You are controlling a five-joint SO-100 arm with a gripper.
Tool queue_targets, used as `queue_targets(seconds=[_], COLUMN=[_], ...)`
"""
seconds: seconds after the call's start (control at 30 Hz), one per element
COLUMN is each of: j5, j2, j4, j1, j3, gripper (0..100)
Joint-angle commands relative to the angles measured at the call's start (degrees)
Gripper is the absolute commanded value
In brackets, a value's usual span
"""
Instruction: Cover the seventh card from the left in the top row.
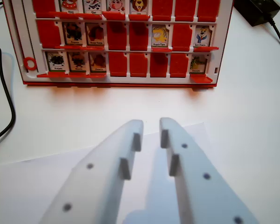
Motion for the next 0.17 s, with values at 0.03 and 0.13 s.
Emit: queue_targets(seconds=[0.03,0.13], j5=[0.44,-0.09], j2=[-0.1,-0.1], j4=[-1.6,-1.5], j1=[-2.3,-2.5], j3=[-0.4,0.3], gripper=[4,4])
